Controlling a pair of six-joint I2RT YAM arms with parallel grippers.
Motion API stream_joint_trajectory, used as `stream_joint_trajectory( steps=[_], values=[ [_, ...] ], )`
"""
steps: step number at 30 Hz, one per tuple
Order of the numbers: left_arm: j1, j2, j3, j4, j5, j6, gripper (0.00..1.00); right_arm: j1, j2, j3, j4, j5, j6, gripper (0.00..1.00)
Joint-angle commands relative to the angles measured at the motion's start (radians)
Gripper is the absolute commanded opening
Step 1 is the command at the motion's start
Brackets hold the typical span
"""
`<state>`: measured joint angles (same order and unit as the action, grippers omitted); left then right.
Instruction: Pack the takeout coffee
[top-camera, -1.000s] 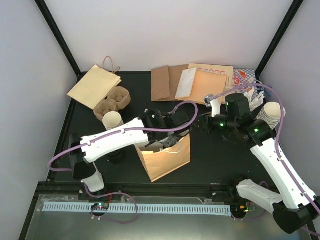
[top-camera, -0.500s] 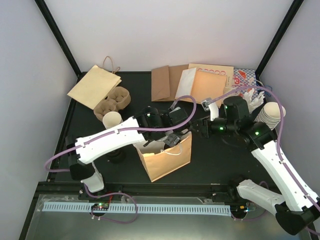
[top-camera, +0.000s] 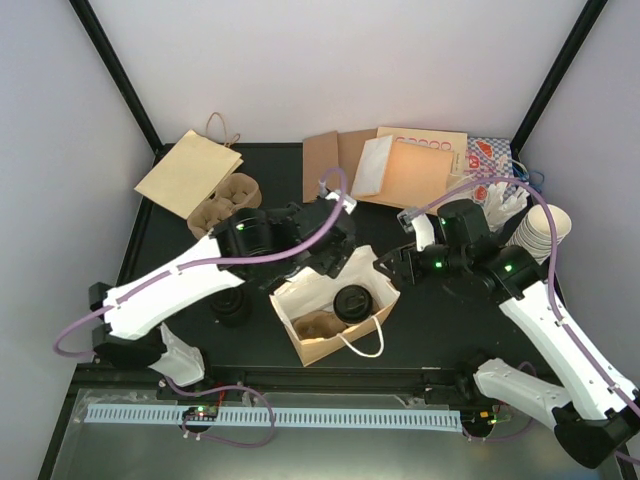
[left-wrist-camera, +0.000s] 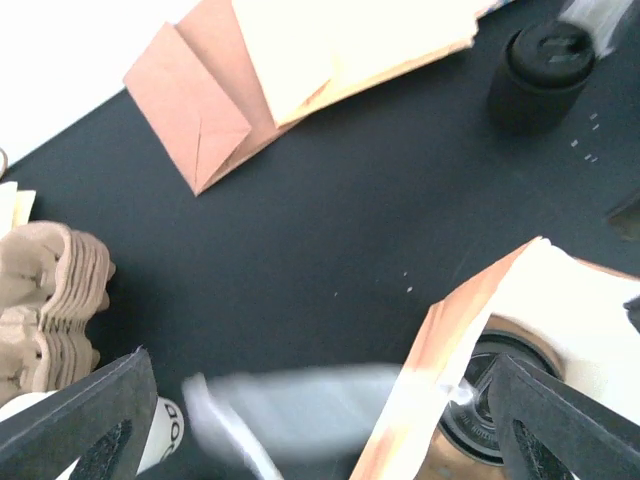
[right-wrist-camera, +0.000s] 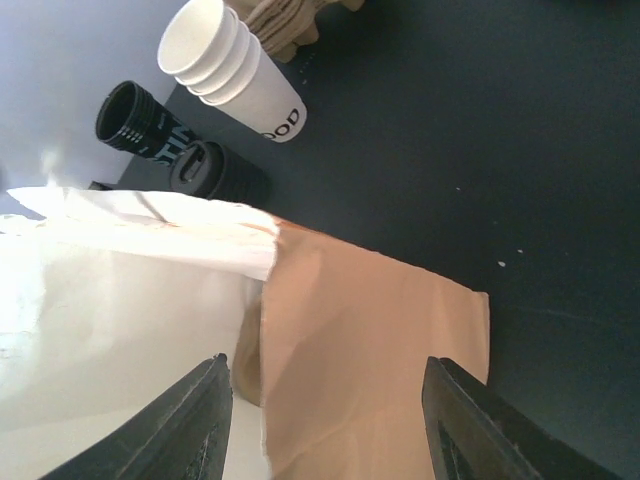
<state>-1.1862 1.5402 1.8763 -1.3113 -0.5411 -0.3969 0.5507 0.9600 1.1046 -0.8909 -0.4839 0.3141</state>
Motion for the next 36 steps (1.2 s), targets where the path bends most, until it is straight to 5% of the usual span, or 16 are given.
stream_joint_trajectory(
  steps=[1,10,19,27,36],
  values=[
    [-0.001,-0.094,0.038,0.091,0.04,0.069,0.93,0.01,0.006,0.053,-0.071,0.064,-0.04,0.55],
    [0.097,-0.266,-0.09,0.078,0.298,0.042,0.94,0.098,0.083,0.173,-0.179,0.175,-0.071,0.55],
    [0.165,-0.456,-0.342,0.096,0.416,0.026,0.94,0.235,0.233,0.348,-0.337,0.508,-0.028,0.52],
    [0.208,-0.537,-0.39,0.07,0.349,-0.019,0.94,0.31,0.324,0.42,-0.38,0.612,-0.004,0.36],
    [0.341,-0.601,-0.462,0.061,0.392,-0.014,0.95,0.313,0.382,0.456,-0.361,0.734,0.018,0.07]
  ],
)
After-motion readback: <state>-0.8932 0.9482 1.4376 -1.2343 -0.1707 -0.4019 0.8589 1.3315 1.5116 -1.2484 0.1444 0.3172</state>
